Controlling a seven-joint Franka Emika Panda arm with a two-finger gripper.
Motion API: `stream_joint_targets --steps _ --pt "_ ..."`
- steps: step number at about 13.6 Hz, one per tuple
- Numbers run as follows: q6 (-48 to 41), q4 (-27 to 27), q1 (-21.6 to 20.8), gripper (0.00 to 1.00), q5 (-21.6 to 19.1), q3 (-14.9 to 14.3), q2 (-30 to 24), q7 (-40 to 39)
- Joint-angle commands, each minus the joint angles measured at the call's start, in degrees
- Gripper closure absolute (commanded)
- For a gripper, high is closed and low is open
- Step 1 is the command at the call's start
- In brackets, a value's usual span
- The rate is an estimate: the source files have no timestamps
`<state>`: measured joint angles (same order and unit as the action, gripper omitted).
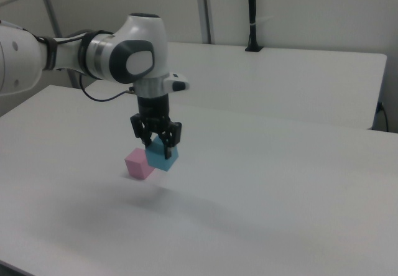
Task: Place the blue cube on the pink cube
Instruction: 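Lift the blue cube and carry it over the pink cube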
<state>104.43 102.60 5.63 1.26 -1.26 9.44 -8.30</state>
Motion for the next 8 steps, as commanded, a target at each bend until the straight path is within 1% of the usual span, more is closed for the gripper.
stream_joint_targets --steps 1,3,4,8 --pt "2.43 -1.95 -4.12 0.40 -0.56 2.40 2.06 8.72" --pt "2.62 -5.90 -6.24 0.40 -0.65 2.41 5.23 12.42" --pt "2.71 -6.61 -7.21 0.40 -0.30 2.41 6.02 14.09" --pt "3.76 -6.79 -9.50 0.39 0.14 2.41 7.35 15.33"
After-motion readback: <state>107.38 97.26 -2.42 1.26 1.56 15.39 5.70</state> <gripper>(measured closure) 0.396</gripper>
